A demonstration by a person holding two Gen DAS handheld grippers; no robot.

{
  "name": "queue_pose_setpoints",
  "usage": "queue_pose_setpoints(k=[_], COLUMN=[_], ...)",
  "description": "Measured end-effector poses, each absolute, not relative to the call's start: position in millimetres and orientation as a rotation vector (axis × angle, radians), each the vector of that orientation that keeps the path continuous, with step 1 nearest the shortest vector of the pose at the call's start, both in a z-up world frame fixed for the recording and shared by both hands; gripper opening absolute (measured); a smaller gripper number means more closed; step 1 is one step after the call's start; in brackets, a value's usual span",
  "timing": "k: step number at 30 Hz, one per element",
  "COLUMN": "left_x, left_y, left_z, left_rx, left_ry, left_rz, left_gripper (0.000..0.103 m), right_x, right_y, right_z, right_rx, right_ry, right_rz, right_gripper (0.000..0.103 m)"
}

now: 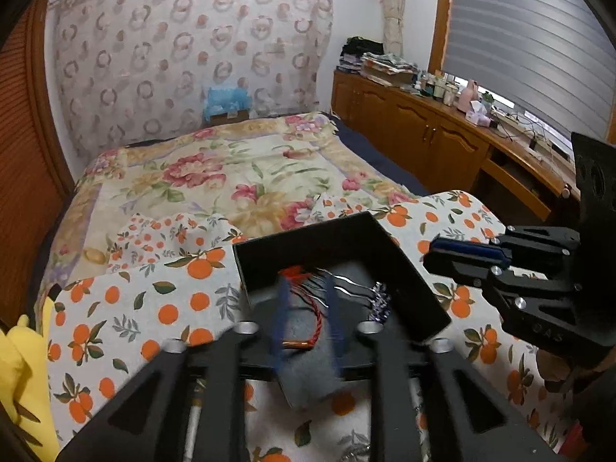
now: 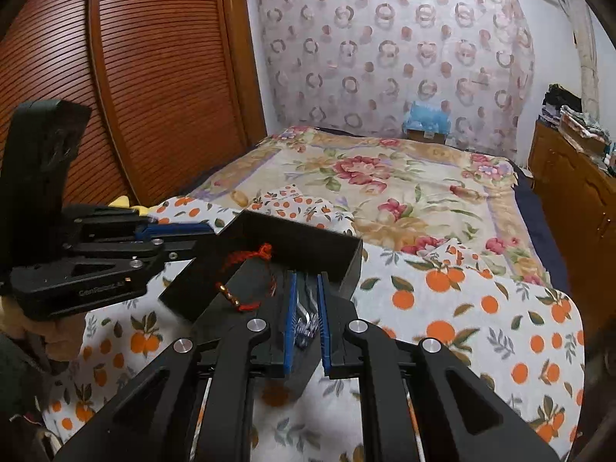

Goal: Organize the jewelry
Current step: 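Carry the red bracelet and hair forks into the black box and open both tools, then move both open tools back to the jewelry pile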

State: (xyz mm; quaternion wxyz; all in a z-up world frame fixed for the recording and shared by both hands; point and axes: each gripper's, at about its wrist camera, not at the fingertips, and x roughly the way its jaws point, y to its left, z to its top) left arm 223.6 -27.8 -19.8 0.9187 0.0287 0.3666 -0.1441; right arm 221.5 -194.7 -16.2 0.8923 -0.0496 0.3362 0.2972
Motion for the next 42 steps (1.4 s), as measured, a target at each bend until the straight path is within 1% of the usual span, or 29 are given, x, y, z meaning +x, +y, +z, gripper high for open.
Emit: queue_pose_setpoints(k=[9,20,22,24,31,42], left_x=[161.1,95.1,87.6,79.8,61.7,64.7], left_y=[-16.5,-1.5,0.1,-0.3,-1.2,-3.4], left_z=[-27.6,-53.4,-57.8,-60.2,-61.1,-68.5], left_rx=[0.027,0.010,0.005,0.007,0.011,0.026], left_ry=[0.757,0.791,0.793,0.791,0.780,0.805], left_rz=[-0.286,-0.265,-0.263,-0.258,-0.256,-0.267], left_gripper=[0.027,0.027,0.027,0.027,0.027,0.027], right_x=[168.2,108.4,100.1,96.1,89.4,109.0], right_y=[-203.0,-207.2,-208.3,-210.0,-205.3,-183.3], right_z=[-21.1,-50.0,-54.1,-54.8,-58.4,-73.1], right_rx=[-0.116,-0.113,-0.118,-0.119,-0.162,-0.262], right_ry=[0.697,0.740,0.749,0.751,0.784,0.839], right_rz=[0.616,0.587,0.580,0.577,0.598,0.606], right_gripper=[0.012,0.012,0.015,0.018,0.018,0.018])
